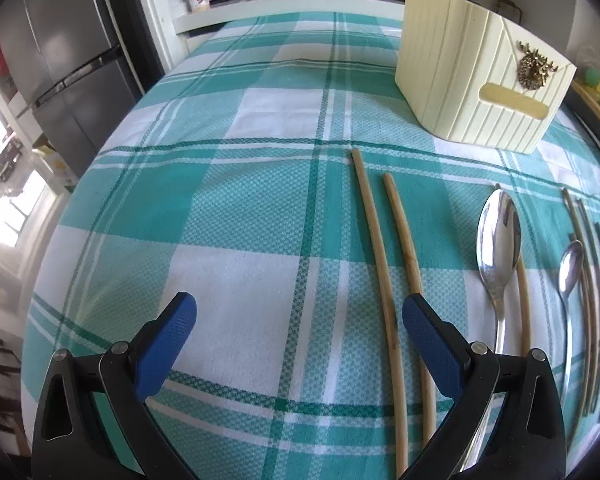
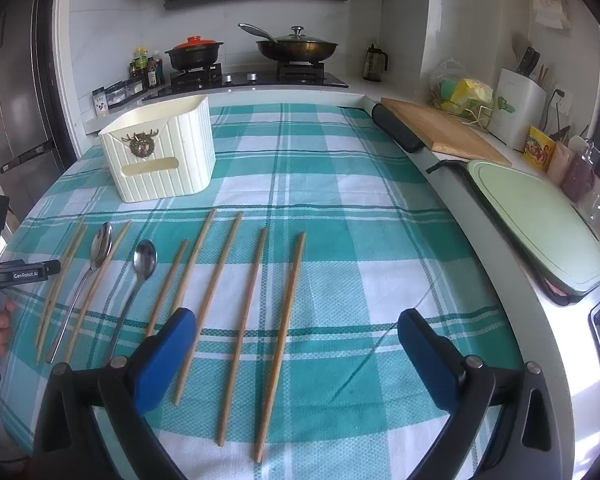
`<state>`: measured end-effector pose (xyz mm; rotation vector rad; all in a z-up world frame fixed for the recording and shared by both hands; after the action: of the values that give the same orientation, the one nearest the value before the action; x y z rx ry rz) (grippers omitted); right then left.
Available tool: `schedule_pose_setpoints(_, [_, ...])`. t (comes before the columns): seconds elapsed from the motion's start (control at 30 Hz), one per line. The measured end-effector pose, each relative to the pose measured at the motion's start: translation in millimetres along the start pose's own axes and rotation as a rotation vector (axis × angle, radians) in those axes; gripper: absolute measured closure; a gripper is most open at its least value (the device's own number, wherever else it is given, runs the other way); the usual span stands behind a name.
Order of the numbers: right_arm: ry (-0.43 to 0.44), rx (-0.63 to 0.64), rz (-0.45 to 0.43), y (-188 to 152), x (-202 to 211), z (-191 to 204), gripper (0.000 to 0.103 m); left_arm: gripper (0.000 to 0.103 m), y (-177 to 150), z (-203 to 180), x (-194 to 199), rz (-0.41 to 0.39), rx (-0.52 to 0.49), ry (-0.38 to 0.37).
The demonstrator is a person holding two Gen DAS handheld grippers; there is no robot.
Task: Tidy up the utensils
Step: 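Move the left tool toward one wooden chopstick while the right tool approaches another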
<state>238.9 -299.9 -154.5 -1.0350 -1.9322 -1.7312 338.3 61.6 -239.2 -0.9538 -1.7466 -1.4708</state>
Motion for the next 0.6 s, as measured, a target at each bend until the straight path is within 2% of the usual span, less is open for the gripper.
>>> schedule_pose_setpoints(0.13, [-0.003, 0.023, 0.022, 1.9, -12.3, 2.4, 0.001, 0.0, 1.1, 3.5, -5.8, 0.004, 0.004, -0.002])
schedule_pose_setpoints(0.23, [0.015, 0.062, 0.097, 4.3, -35.9, 7.8, 0.002, 0.0, 4.4, 6.6, -7.2, 0.02, -0.006, -0.011])
schedule_pose_setpoints(0.3, [0.071, 0.062, 0.159, 5.5, -52.3, 12.7, 0.02, 0.0, 6.7, 9.7, -8.9, 0.05, -0.015, -0.038])
schedule_pose_setpoints(0.37, [0.095, 0.066, 0.228, 5.7, -73.6, 15.8, 0.03, 0.0, 10.1, 11.8, -11.3, 0.088, -0.028, -0.055])
schedule_pose_setpoints(0.4, [0.099, 0.06, 0.261, 6.2, -84.8, 16.2, 0.041, 0.0, 12.3, 12.7, -12.4, 0.108, -0.036, -0.056])
schedule_pose_setpoints(0.5, [0.126, 0.057, 0.337, 8.3, -114.1, 22.4, 0.058, 0.001, 20.2, 10.4, -16.5, 0.167, -0.076, -0.058])
schedule_pose_setpoints(0.53, [0.113, 0.074, 0.336, 11.9, -120.7, 25.3, 0.059, 0.003, 24.5, 9.0, -18.3, 0.178, -0.092, -0.059])
schedule_pose_setpoints(0.6, [0.094, 0.123, 0.32, 23.2, -129.5, 33.7, 0.061, 0.016, 35.5, 4.5, -22.4, 0.201, -0.121, -0.075])
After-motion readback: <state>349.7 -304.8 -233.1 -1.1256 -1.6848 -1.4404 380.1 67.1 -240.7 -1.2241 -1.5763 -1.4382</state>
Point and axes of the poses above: each gripper's, at about its wrist camera, not at the fingertips, and x roughly against the way its jaws point, z to its left, y to its top, the point moved 4 cm from there along -x, roughly the way its jaws point, and after that the axes turned 14 degrees about -y, right-handed, at the moved point
